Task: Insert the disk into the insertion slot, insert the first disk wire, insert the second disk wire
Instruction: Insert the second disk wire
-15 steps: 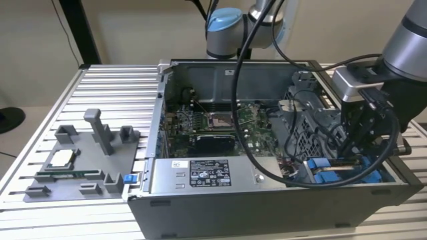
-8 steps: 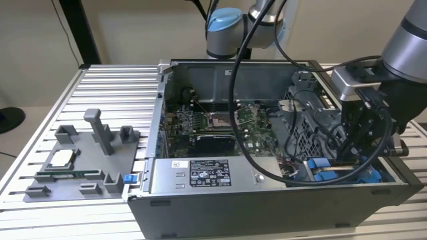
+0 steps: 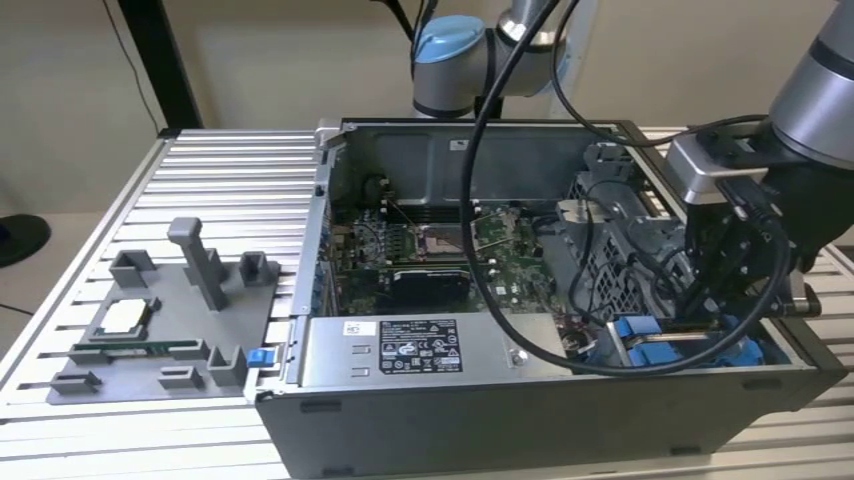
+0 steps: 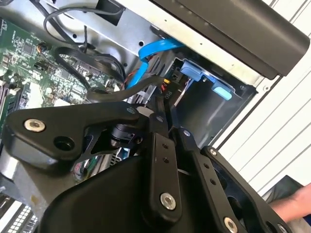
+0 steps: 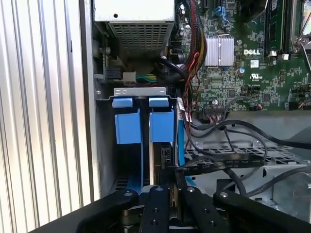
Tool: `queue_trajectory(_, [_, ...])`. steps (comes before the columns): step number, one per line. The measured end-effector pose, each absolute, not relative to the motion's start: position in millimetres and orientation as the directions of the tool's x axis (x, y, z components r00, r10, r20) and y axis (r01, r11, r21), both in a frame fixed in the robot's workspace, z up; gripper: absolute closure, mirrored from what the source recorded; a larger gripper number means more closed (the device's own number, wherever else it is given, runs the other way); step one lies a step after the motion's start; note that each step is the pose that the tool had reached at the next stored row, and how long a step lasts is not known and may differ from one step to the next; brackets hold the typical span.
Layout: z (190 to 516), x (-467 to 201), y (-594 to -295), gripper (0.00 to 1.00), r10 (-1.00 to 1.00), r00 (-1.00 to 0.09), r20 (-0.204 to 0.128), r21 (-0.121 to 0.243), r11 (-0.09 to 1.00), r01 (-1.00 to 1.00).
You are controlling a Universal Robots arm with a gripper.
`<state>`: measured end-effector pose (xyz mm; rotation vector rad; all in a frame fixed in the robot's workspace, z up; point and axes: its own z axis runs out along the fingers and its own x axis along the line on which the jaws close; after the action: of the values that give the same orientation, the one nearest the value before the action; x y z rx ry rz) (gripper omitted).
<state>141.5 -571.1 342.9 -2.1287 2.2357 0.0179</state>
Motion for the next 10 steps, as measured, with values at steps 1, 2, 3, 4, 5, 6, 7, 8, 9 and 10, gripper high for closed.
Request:
queue_trajectory(1, [342.7, 141.5, -571.1, 1.0, -0.998, -0.049, -0.047, -0.029, 0.051, -0.998])
queue_trajectory(2, [342.3, 141.5, -571.1, 1.0, -0.998, -0.05, -0.047, -0.029, 0.051, -0.998])
queue_trajectory(3, [342.1, 141.5, -571.2, 1.0, -0.998, -0.051, -0.048, -0.029, 0.052, -0.998])
queue_trajectory(4, [341.8, 141.6, -571.2, 1.0, -0.998, -0.052, -0.048, -0.029, 0.053, -0.998])
queue_trajectory(5, [341.4, 141.6, -571.2, 1.0, -0.997, -0.052, -0.048, -0.029, 0.054, -0.998])
queue_trajectory(6, [340.9, 141.6, -571.2, 1.0, -0.997, -0.053, -0.05, -0.029, 0.055, -0.998])
queue_trajectory(7, [340.8, 141.6, -571.1, 1.0, -0.997, -0.055, -0.05, -0.029, 0.056, -0.998])
queue_trajectory(8, [340.8, 141.6, -571.1, 1.0, -0.997, -0.057, -0.051, -0.029, 0.058, -0.998])
queue_trajectory(9, [340.6, 141.6, -571.1, 1.0, -0.997, -0.059, -0.051, -0.029, 0.06, -0.998])
queue_trajectory(10, [340.5, 141.6, -571.2, 1.0, -0.997, -0.06, -0.052, -0.029, 0.062, -0.998])
